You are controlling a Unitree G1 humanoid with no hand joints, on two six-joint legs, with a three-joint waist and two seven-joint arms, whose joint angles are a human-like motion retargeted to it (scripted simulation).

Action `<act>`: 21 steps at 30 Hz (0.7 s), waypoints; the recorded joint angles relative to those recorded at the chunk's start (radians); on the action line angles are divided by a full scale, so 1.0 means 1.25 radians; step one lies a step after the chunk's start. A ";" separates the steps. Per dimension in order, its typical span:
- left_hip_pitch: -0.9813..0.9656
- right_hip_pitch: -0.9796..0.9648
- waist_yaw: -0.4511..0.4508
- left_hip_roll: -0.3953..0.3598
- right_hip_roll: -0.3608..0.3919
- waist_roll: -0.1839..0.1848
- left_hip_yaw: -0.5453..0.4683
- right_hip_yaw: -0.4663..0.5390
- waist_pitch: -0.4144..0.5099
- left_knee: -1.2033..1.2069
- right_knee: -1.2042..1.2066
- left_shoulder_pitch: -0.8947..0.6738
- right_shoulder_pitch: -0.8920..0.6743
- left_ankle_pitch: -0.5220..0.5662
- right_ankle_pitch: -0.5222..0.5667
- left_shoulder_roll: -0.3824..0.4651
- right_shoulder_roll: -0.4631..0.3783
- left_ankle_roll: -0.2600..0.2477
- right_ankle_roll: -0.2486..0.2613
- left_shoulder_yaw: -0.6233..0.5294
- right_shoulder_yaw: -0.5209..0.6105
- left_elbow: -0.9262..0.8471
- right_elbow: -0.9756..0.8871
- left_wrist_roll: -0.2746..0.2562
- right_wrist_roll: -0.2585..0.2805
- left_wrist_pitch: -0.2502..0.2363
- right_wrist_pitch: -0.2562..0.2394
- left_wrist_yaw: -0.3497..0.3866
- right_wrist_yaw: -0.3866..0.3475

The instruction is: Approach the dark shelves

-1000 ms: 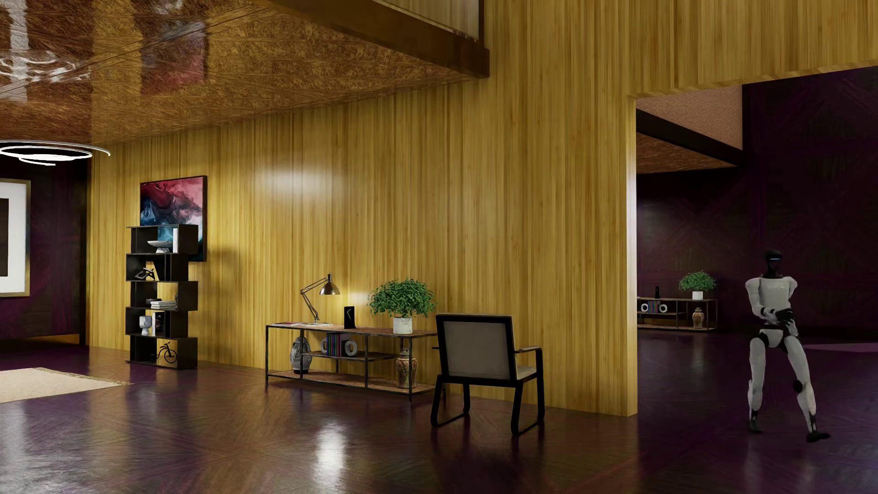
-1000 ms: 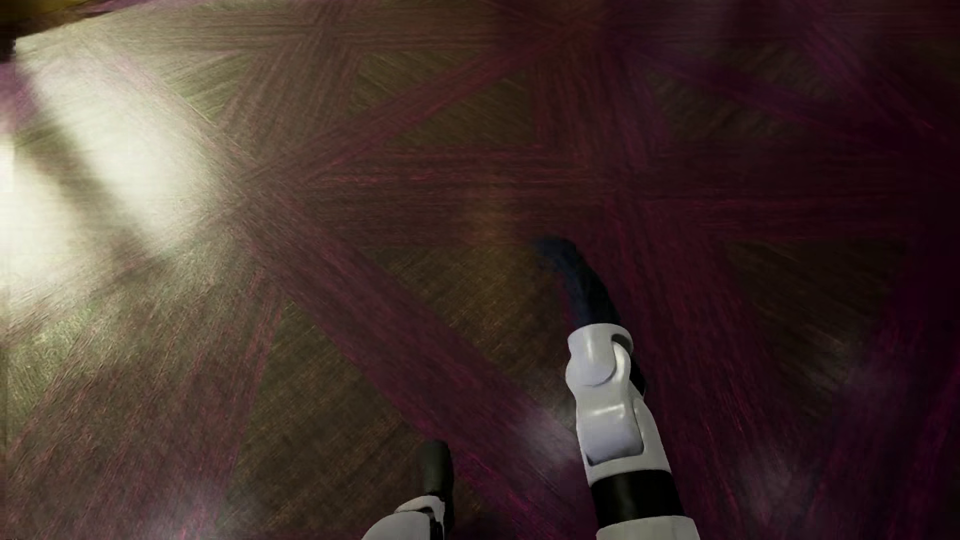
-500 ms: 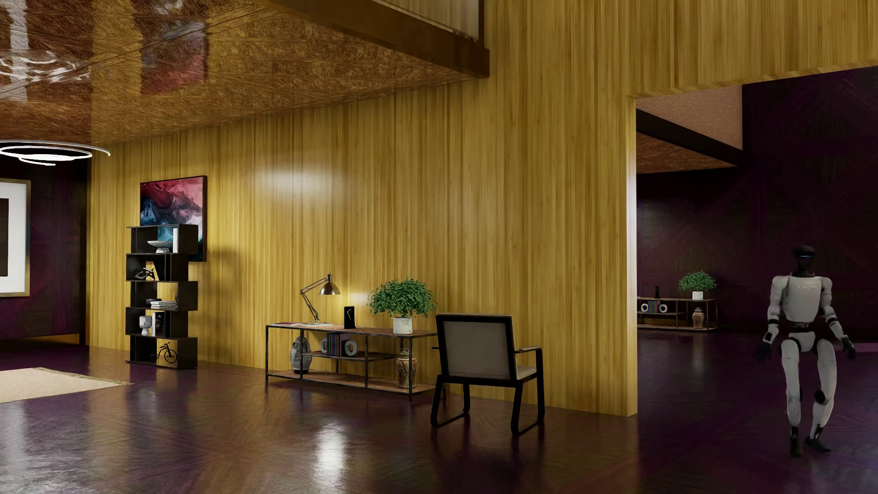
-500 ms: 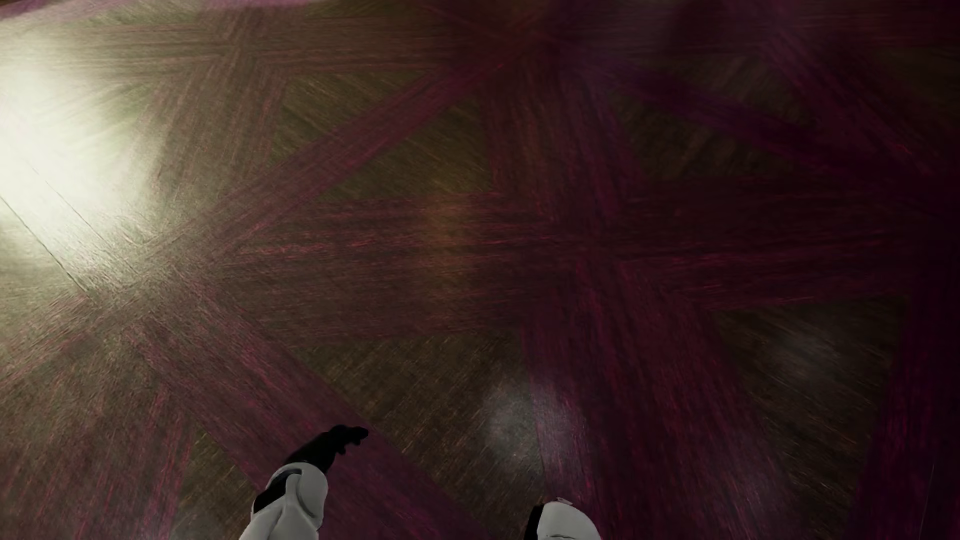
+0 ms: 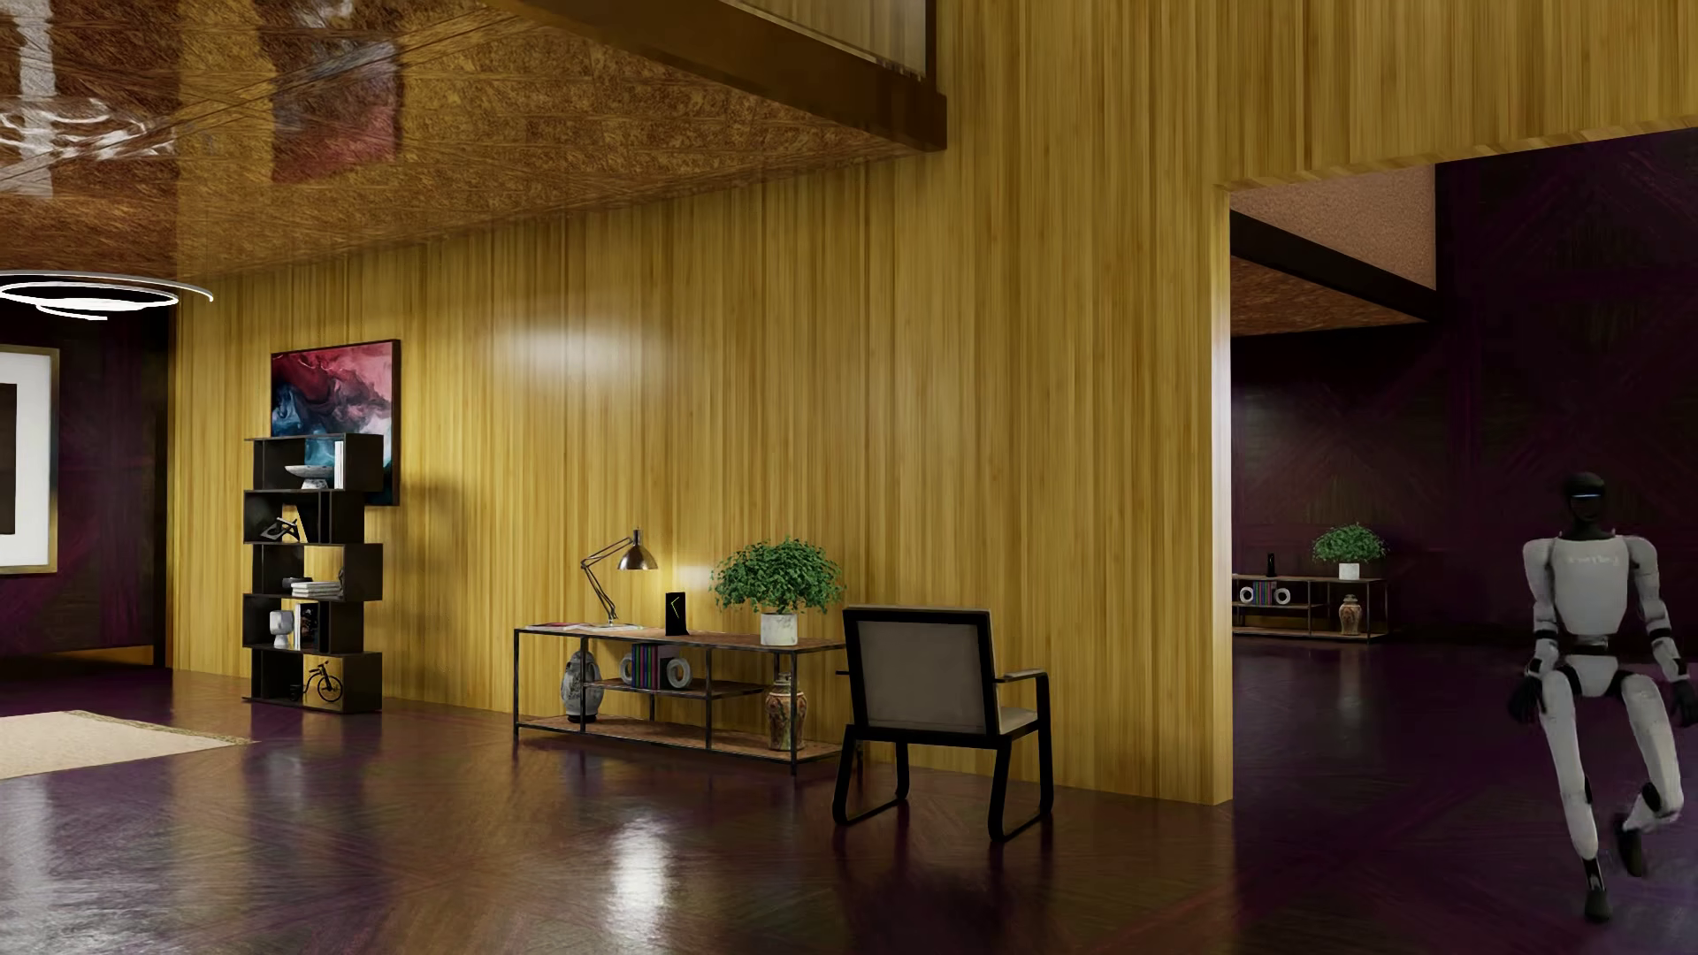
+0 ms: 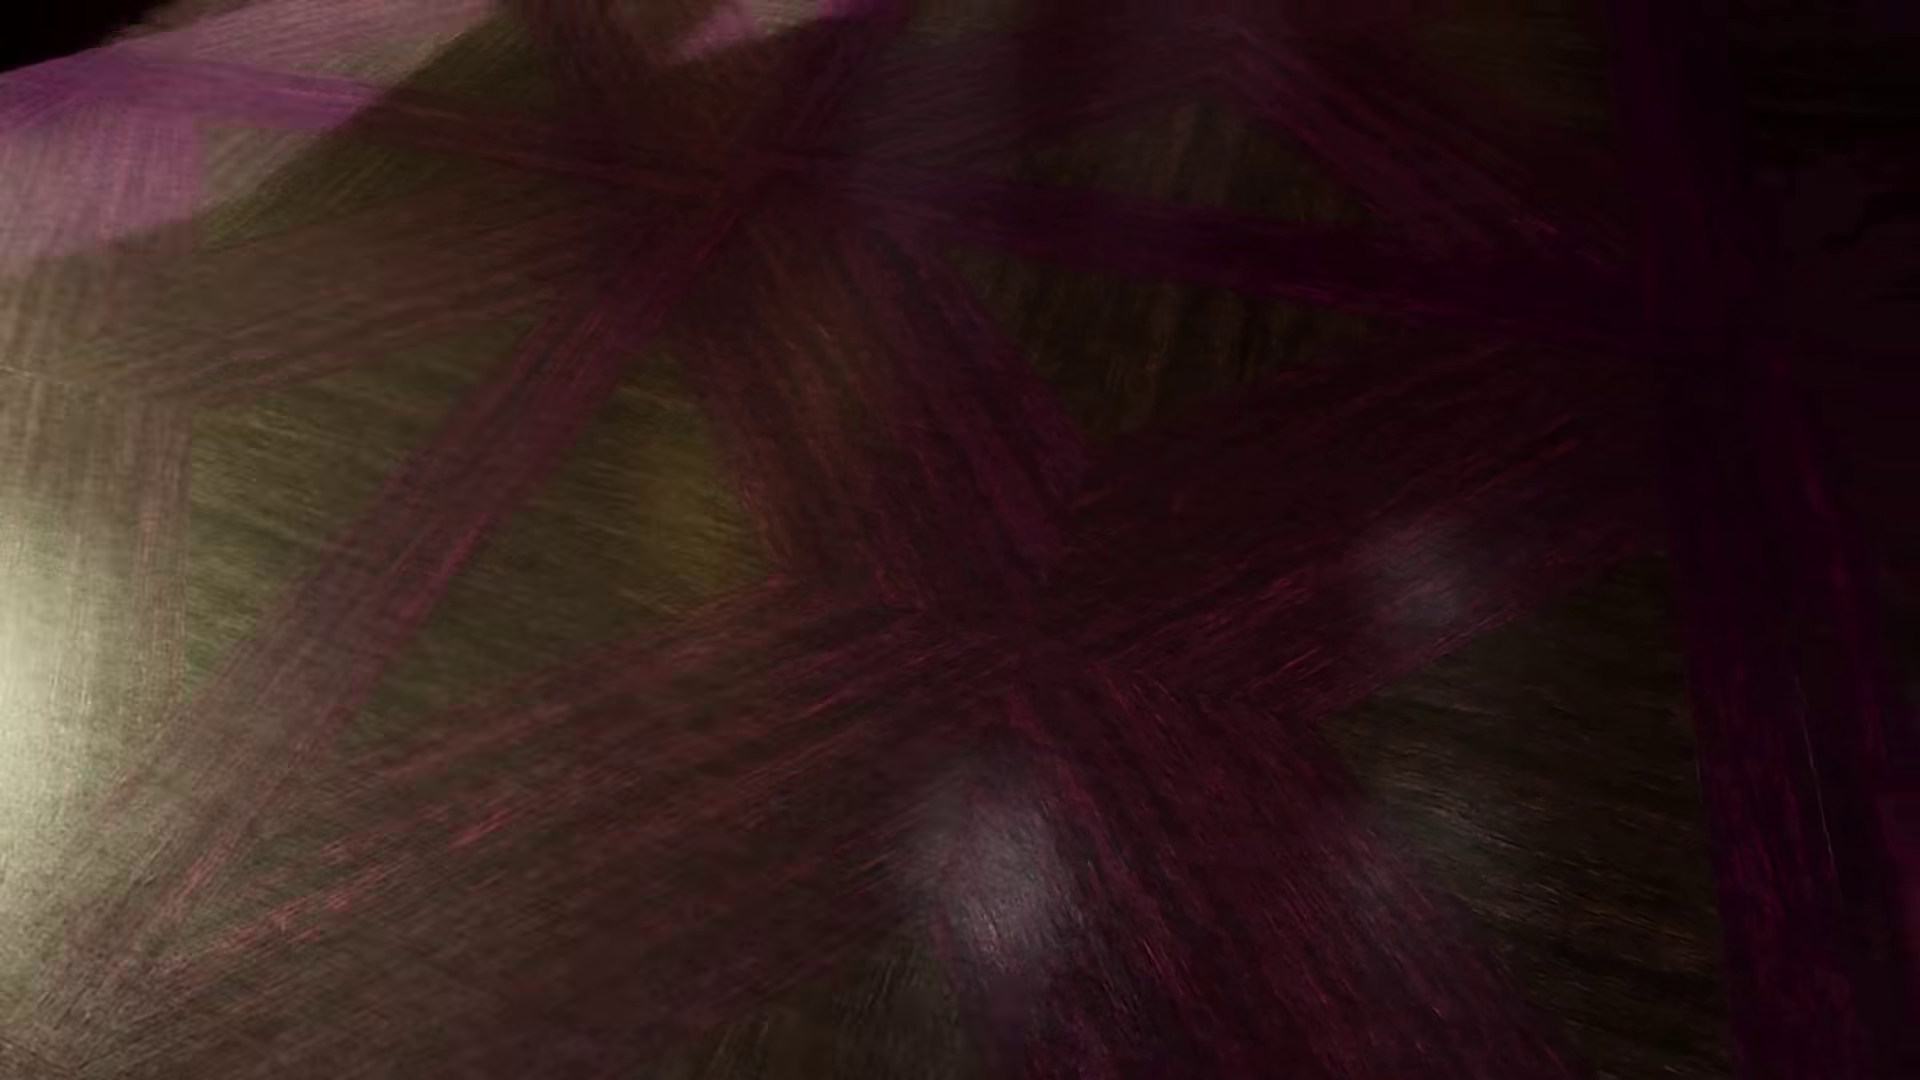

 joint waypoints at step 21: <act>-0.006 -0.054 0.056 -0.177 -0.199 -0.100 0.062 0.092 -0.023 -0.661 0.750 0.023 -0.020 -0.160 0.091 -0.035 -0.275 -0.011 0.168 0.072 0.443 0.009 0.152 0.073 -0.177 0.003 -0.141 0.060 0.278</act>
